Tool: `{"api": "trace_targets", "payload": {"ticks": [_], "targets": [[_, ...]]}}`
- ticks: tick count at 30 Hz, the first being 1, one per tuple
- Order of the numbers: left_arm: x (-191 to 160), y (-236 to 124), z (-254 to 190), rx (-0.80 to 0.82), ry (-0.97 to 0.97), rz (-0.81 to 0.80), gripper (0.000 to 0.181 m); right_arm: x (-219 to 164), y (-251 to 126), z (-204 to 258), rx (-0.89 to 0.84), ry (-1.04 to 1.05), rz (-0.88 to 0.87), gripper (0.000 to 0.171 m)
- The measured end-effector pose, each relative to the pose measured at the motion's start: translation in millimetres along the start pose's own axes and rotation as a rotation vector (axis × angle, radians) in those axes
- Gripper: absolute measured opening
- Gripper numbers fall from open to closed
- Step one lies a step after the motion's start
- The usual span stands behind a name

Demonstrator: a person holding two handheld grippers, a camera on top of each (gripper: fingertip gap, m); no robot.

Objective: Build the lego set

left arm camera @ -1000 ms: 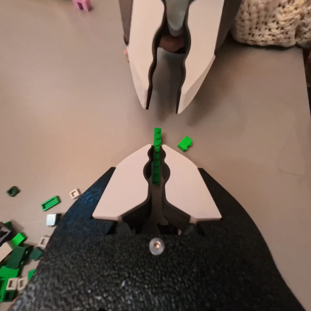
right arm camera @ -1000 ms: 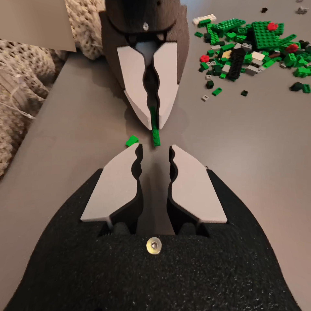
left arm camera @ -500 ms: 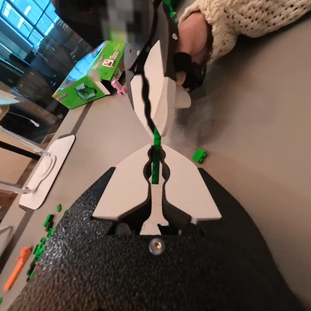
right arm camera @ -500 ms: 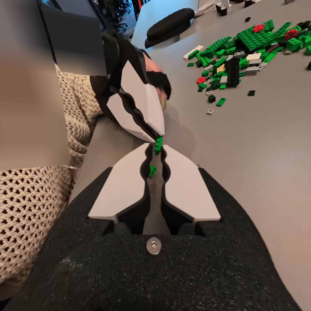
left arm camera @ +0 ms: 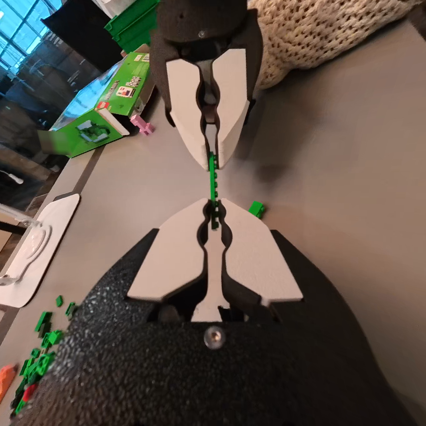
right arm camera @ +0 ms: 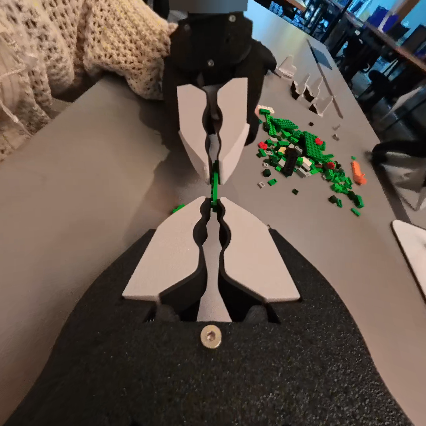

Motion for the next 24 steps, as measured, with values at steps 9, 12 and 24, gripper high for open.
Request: {"api": "trace_targets", "payload": {"ticks": [9,12,24], "targets": [[-14,-10,14,0.312,0.045,0.048,0.004,-9,1,-8,0.010,0.245,0.129,0.021],[-23,-16,18,0.411,0.054,0.032,0.003,-2,9,8,0.101,0.389,0.225,0.022],[-33,-25,3,0.665,0.319,0.009,0.003,17,39,46,-0.049,0.569,0.430,0.011]]}}
Point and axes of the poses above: each gripper's, where its closed fingertips meet, y out along the fingers, x out of its top, z = x × y across the jaws, the point moved 10 cm from there along -y, back along the fingers, and after that the axes turned 14 degrees about z, right-handed, at the moved point
